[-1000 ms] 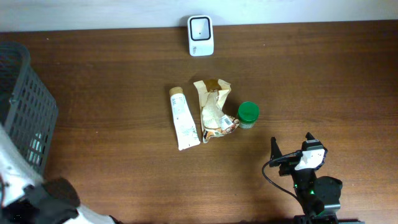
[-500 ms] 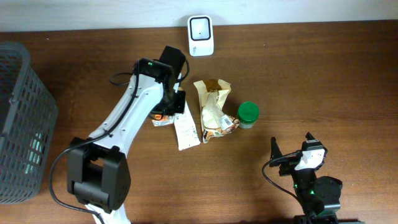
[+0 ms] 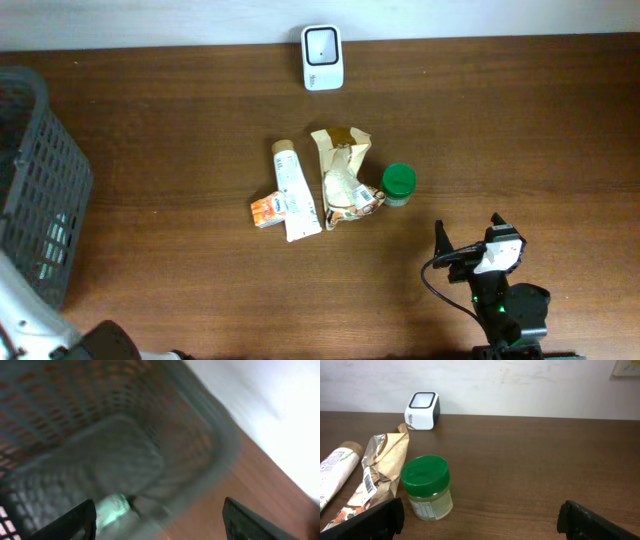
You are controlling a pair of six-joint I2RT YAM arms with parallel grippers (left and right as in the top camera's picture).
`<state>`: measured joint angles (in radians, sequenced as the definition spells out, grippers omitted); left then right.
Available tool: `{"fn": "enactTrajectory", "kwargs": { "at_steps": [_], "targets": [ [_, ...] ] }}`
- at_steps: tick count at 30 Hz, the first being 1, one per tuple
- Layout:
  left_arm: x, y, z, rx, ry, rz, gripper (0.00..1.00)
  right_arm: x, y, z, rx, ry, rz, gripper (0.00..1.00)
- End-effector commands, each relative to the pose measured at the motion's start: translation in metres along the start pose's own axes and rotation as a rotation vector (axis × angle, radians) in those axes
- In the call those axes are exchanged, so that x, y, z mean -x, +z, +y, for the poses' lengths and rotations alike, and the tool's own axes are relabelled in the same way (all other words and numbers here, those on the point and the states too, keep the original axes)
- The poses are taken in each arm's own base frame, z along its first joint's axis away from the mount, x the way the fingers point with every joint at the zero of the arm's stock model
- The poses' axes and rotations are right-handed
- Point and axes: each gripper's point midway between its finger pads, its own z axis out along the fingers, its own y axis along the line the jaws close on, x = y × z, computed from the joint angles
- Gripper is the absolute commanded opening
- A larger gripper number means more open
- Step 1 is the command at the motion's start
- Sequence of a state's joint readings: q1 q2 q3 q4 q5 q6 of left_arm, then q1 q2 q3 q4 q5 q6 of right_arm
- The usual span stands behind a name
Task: Scan the item barcode
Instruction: 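Carry the mint-green wipes pack from the basket and place it left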
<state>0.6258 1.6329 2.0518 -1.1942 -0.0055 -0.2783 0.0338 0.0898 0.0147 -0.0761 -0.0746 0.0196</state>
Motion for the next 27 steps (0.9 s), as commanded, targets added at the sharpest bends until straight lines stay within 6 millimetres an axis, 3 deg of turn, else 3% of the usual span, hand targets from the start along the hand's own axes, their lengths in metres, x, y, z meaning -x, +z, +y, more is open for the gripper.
{"fn": "enactTrajectory", "kwargs": {
  "at_steps": [1, 3, 6, 9, 11, 17, 27],
  "targets": [
    [-0.002, 0.030, 0.065, 0.062, -0.136, 0.086, 0.86, -0.002, 0.000, 0.001, 0.004, 0.002, 0.002, 0.98],
    [-0.027, 0.059, 0.093, 0.111, -0.152, 0.225, 0.86, -0.002, 0.000, 0.001, 0.004, 0.002, 0.002, 0.98],
    [-0.067, 0.098, 0.117, 0.138, -0.099, 0.428, 0.89, -0.002, 0.000, 0.001, 0.004, 0.002, 0.002, 0.98],
    [-0.115, 0.128, 0.128, 0.133, -0.048, 0.656, 0.87, -0.002, 0.000, 0.001, 0.004, 0.002, 0.002, 0.98],
    [-0.132, 0.143, 0.119, 0.022, 0.035, 0.735, 0.84, -0.002, 0.000, 0.001, 0.004, 0.002, 0.002, 0.98],
    [-0.171, 0.164, 0.118, -0.083, 0.099, 0.899, 0.84, -0.002, 0.000, 0.001, 0.004, 0.002, 0.002, 0.98],
    [-0.198, 0.196, 0.119, -0.146, 0.123, 0.971, 0.73, -0.002, 0.000, 0.001, 0.004, 0.002, 0.002, 0.98]
  ]
}}
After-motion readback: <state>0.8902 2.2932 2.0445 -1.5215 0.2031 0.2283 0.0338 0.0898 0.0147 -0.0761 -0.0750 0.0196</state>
